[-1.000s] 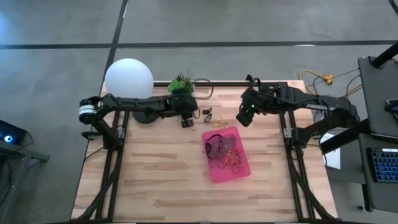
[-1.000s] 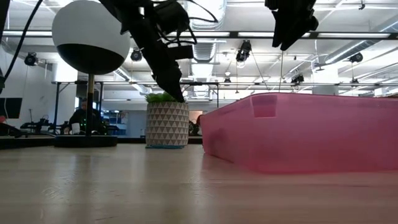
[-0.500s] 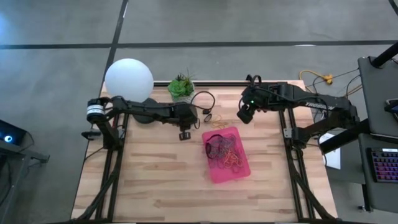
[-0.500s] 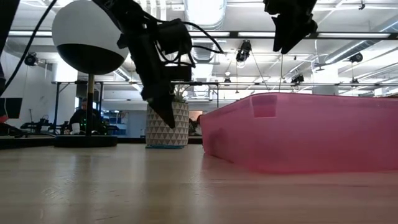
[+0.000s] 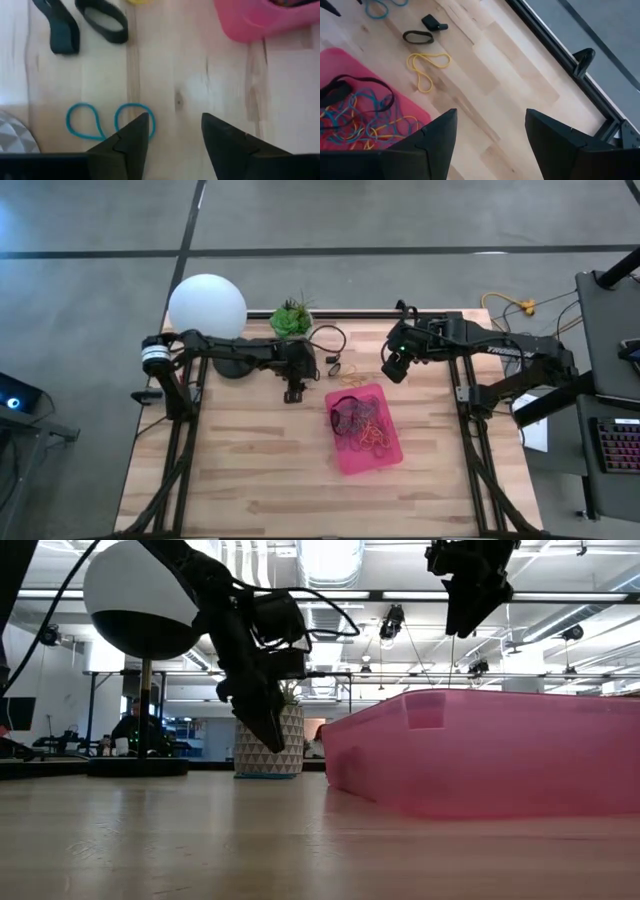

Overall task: Pick and place rubber bands into bin
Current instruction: Put the bottom blue rubber band into the red bin, then put the blue rubber band into the red bin

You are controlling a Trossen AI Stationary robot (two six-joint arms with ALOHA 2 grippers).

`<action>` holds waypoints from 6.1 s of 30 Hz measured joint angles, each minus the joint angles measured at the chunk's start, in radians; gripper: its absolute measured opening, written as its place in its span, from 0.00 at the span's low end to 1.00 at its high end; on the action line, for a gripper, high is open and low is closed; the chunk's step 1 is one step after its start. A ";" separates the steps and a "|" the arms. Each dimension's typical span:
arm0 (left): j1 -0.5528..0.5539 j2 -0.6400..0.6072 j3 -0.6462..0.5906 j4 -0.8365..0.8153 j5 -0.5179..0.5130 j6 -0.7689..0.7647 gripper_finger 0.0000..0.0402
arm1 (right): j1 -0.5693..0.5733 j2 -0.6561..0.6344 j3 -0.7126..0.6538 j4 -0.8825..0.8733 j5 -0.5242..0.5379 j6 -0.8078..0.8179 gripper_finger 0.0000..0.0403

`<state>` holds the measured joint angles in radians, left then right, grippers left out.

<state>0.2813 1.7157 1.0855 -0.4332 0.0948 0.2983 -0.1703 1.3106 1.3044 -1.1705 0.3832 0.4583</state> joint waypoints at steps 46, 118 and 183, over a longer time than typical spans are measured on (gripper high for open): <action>0.051 0.112 0.049 -0.021 0.052 0.023 0.00 | -0.001 0.000 -0.003 0.008 0.011 0.002 0.55; -0.073 0.018 0.349 -0.419 -0.205 -0.266 0.37 | 0.021 -0.135 -0.005 -0.163 0.044 -0.104 0.54; -0.115 0.094 0.141 -0.142 -0.548 -1.455 0.35 | 0.021 -0.171 -0.035 -0.184 0.122 -0.057 0.54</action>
<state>0.1661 1.8101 1.2264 -0.5755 -0.4535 -1.1563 -0.1490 1.1396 1.2694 -1.3548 0.5053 0.4018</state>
